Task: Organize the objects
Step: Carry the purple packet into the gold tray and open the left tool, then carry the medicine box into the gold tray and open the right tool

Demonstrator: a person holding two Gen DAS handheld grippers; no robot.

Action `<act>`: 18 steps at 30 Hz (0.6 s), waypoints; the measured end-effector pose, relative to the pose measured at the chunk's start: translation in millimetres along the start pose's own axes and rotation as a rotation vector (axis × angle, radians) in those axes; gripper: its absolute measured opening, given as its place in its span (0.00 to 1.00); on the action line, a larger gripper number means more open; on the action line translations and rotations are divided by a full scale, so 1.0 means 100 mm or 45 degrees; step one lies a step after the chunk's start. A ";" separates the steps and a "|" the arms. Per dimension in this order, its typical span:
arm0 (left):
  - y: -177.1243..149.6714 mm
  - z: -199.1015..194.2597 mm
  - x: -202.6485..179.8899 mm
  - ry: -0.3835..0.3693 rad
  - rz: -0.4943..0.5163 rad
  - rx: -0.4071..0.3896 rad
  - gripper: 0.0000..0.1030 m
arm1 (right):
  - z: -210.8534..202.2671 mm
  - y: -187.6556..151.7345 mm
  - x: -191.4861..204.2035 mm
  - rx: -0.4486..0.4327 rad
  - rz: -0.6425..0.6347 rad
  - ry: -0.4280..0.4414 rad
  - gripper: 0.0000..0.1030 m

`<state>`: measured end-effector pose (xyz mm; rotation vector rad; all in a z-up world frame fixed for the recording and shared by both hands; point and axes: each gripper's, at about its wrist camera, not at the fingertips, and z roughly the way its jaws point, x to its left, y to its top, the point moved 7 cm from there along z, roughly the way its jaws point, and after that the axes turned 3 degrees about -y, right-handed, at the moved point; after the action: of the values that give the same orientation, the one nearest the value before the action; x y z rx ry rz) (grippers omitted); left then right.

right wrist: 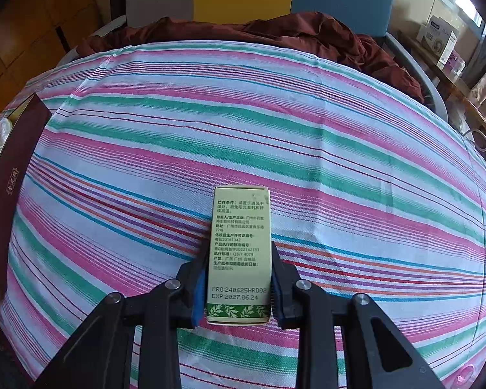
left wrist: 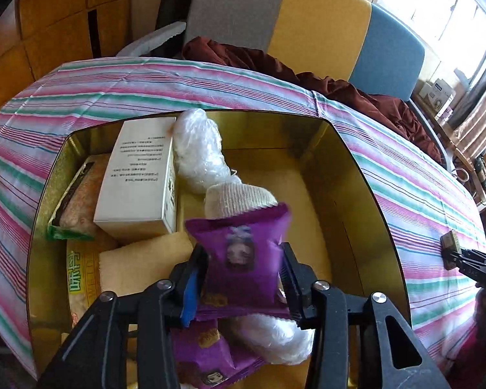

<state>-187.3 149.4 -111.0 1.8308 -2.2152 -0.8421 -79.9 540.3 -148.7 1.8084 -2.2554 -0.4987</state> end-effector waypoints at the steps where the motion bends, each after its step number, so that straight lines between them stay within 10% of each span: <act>1: -0.01 -0.03 0.01 -0.009 0.001 -0.008 0.51 | -0.01 0.00 0.00 0.010 0.011 -0.011 0.29; 9: -0.11 -0.43 0.10 0.015 0.040 -0.131 0.58 | -0.18 0.03 0.21 0.047 0.102 -0.067 0.29; 18: -0.30 -0.96 0.29 0.058 0.048 -0.272 0.62 | -0.94 0.22 1.44 -0.146 -0.054 0.156 0.29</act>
<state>-125.1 88.2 -53.3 1.6873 -2.0374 -0.9769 -98.4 392.0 -60.7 1.7825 -2.0687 -0.4999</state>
